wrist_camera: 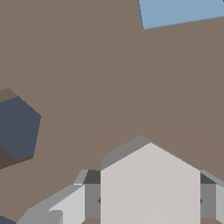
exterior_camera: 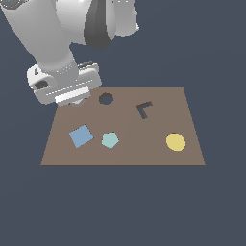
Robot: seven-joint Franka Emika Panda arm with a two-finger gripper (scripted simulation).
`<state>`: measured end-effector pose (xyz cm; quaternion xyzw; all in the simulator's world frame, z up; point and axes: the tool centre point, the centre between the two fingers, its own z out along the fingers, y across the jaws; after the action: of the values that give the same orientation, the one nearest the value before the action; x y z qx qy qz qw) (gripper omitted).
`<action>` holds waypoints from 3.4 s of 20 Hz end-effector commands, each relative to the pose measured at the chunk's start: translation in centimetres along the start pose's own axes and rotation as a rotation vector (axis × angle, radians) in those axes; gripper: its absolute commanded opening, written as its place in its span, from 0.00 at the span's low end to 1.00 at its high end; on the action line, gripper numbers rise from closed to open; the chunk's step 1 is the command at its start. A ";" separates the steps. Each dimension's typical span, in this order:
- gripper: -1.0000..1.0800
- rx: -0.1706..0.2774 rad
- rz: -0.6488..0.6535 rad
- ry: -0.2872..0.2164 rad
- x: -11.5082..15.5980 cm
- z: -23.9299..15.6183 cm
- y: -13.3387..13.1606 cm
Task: Insert a designated object into the corresponding slot on a board.
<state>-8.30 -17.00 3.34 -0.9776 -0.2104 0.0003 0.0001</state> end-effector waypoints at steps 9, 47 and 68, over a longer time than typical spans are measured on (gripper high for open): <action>0.00 0.000 0.199 0.000 -0.4 -0.1 -1.7; 0.00 0.001 1.218 0.000 3.1 -0.7 -10.0; 0.00 0.001 1.239 0.000 3.3 0.3 -10.1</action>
<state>-9.45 -6.43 3.28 -0.9180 0.3965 0.0006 0.0002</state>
